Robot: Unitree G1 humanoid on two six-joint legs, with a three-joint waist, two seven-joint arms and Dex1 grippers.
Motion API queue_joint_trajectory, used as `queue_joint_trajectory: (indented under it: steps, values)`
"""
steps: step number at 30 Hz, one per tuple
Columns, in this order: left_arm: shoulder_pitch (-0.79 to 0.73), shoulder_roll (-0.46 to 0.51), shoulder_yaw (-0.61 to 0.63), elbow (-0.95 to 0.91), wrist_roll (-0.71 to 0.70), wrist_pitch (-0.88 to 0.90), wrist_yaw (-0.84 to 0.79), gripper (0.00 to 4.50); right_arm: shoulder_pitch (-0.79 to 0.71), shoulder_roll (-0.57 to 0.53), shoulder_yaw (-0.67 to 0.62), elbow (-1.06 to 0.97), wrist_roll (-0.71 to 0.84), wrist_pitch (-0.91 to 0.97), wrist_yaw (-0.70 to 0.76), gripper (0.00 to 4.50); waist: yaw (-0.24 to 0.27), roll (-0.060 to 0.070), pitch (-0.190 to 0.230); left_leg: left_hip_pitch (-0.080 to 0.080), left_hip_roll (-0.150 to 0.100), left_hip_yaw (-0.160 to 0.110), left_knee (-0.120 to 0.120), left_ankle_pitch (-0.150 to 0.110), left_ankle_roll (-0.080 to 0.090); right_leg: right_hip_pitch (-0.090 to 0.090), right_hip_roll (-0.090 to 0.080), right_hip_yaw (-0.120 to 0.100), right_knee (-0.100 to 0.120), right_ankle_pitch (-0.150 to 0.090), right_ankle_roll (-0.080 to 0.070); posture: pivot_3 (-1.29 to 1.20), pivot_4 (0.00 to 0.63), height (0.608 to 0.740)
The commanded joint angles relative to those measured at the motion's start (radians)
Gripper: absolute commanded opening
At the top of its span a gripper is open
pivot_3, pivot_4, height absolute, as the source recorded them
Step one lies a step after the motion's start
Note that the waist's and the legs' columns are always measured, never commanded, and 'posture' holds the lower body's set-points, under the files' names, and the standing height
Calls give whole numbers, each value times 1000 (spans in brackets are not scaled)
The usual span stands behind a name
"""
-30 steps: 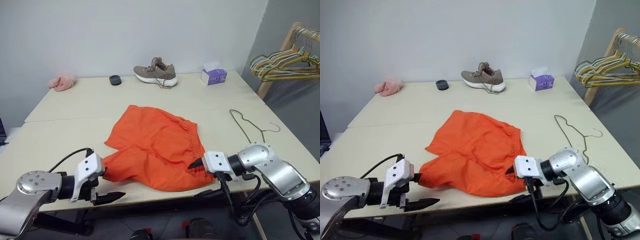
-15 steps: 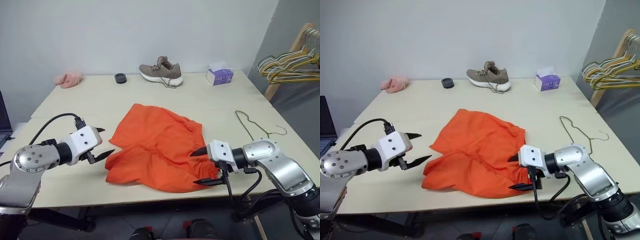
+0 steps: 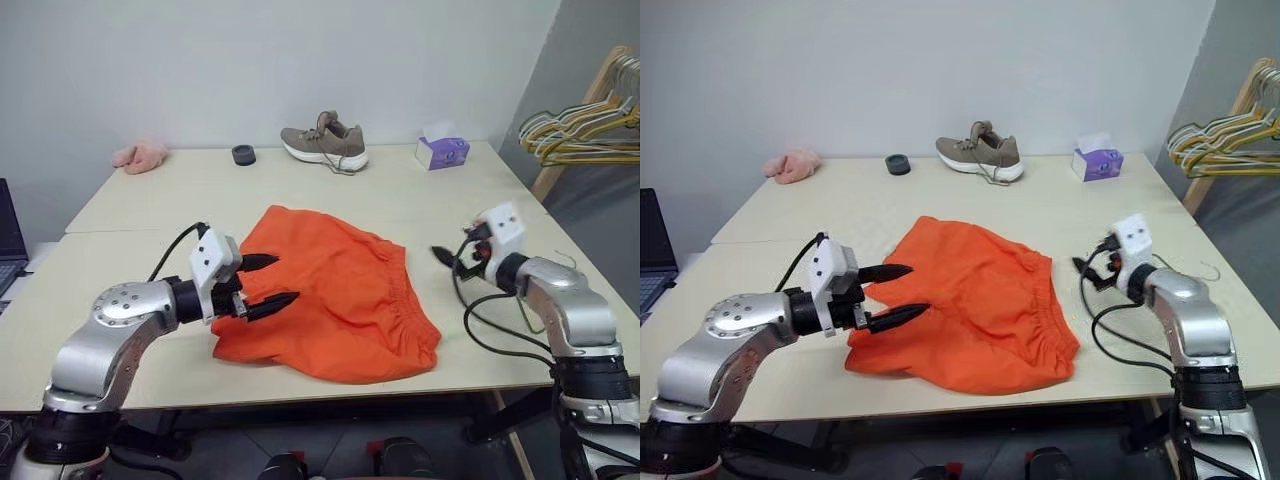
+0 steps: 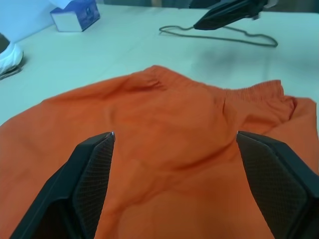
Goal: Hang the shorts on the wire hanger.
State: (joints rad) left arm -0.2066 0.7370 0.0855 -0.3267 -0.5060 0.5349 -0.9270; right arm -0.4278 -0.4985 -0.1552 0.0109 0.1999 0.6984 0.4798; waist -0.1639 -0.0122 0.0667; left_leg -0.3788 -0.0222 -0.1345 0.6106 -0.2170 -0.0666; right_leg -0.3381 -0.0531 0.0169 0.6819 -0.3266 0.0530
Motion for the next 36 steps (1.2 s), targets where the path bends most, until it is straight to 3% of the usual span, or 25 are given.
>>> queue_joint_trajectory:
  steps: [1, 9, 19, 24, 33, 36]
  values:
    - [-61, -11, -15, 21, 4, -14, -2, 4104, -59, 8, -75, 67, -21, 14, -127, 4500, -16, 1, 0, 0, 0, 1, 0, 0, 0, 0, 0, 1, 0, 0, 0, -261, 0, 740]
    - [-122, -21, -75, 52, 32, -41, -35, 4104, -140, -28, -87, 266, -68, 70, -239, 4500, -82, 3, -2, 0, 0, 2, 0, 0, 0, 0, 0, 2, 0, 0, 0, -267, 0, 740]
    - [-165, -50, -137, 64, 66, -69, -50, 4104, -294, -77, 15, 745, -121, -40, -126, 4500, -118, 4, -3, 2, -1, 2, 0, 1, 2, 2, 0, 2, 0, -1, 6, -274, 0, 740]
    - [-169, -59, -139, 66, 73, -73, -49, 4127, -362, -86, 59, 957, -139, -35, -44, 3304, -127, 2, -5, 5, -1, 2, 0, 1, 2, 6, 0, 2, -1, -1, 7, -273, 0, 740]
    - [-162, -71, -138, 78, 90, -90, -36, 4127, -387, -73, 75, 1136, -185, -139, -129, 91, -115, -11, -18, 17, -1, 0, 0, 1, 2, 21, 0, -1, -5, -2, 7, -262, 0, 740]
    - [-153, -67, -125, 89, 97, -86, -25, 4127, -408, -56, 64, 1133, -175, -162, -148, 16, -109, -15, -22, 18, -1, -1, 0, 1, 2, 21, 0, 0, -5, -1, 8, -262, 0, 740]
